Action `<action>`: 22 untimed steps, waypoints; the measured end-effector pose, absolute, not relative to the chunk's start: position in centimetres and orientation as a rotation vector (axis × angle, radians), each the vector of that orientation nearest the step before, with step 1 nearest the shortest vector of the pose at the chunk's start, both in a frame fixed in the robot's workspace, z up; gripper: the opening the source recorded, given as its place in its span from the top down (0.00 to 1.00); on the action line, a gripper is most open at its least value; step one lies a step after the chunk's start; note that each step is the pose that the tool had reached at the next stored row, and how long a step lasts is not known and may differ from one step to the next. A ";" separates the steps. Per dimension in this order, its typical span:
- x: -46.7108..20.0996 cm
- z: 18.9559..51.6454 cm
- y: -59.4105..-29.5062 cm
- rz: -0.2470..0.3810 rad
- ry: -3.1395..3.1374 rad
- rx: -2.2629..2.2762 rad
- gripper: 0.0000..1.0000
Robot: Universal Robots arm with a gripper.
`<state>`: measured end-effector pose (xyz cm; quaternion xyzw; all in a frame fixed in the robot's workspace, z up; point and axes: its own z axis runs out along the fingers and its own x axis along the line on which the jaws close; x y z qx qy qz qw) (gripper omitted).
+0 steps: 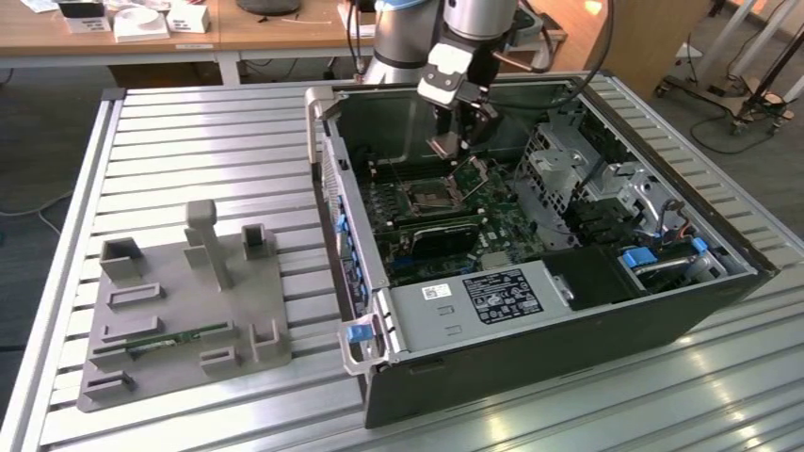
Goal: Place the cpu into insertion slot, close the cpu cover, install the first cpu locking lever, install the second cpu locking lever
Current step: 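Place the cpu into insertion slot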
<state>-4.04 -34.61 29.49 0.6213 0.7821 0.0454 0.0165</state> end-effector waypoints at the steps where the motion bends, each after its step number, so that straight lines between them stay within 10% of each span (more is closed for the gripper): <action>1: -4.0 29.5 -34.6 0.142 2.431 1.932 0.45; 22: -4.0 27.9 -34.6 0.154 2.396 1.983 0.45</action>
